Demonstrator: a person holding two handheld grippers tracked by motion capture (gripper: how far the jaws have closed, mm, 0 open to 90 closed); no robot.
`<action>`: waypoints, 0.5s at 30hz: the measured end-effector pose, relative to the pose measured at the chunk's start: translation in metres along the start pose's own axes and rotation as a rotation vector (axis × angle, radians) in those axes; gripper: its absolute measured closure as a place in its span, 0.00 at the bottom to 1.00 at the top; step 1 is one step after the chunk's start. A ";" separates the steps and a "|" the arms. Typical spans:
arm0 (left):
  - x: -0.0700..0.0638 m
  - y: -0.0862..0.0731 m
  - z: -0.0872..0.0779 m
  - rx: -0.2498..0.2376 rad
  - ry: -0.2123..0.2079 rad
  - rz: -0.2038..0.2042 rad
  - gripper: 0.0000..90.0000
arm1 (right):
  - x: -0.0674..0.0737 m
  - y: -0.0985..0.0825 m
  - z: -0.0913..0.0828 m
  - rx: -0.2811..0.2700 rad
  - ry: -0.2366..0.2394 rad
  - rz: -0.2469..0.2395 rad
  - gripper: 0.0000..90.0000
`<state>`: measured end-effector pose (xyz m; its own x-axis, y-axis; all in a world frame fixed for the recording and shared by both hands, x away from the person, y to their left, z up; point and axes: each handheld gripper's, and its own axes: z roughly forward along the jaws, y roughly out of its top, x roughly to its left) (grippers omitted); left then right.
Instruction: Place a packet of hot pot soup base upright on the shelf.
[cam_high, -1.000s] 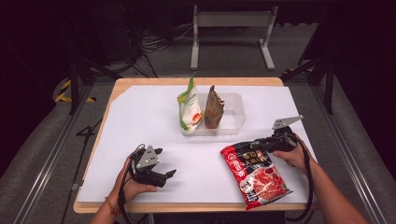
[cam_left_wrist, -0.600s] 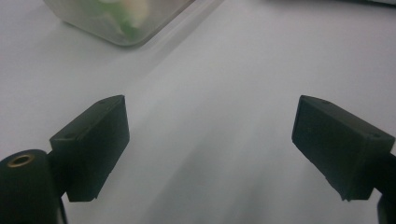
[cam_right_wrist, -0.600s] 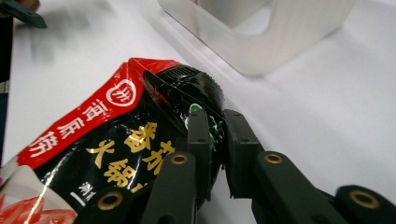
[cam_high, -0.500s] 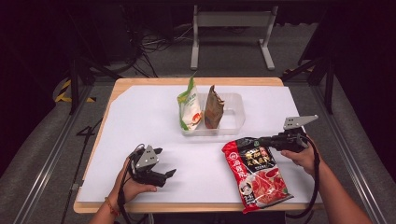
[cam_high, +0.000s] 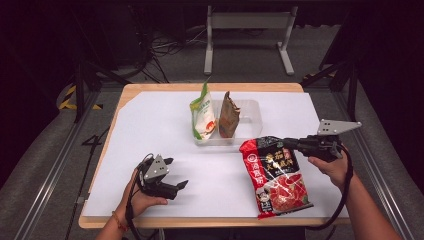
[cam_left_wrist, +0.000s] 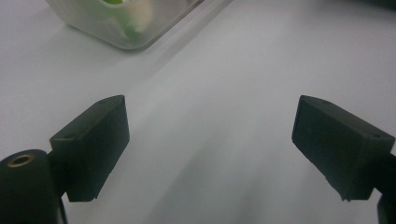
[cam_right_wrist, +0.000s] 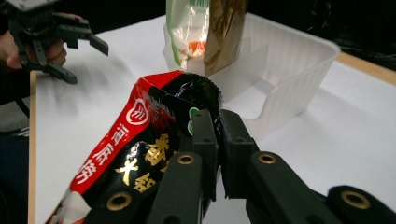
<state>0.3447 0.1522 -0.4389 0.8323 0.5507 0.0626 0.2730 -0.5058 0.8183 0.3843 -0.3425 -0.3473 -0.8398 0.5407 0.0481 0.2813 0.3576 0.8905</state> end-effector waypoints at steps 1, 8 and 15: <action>0.000 0.000 0.000 0.001 0.001 0.001 0.13 | 0.001 0.001 -0.003 -0.008 -0.006 -0.005 0.96; 0.000 0.000 -0.001 0.000 0.003 0.001 0.13 | 0.017 0.017 -0.017 -0.052 -0.056 -0.044 0.96; 0.001 0.000 -0.003 -0.010 0.008 -0.003 0.13 | 0.026 0.027 -0.023 -0.078 -0.095 -0.062 0.96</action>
<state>0.3439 0.1546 -0.4367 0.8276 0.5576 0.0648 0.2707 -0.4975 0.8241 0.3592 -0.3364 -0.3118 -0.8060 0.5900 -0.0481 0.1898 0.3345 0.9231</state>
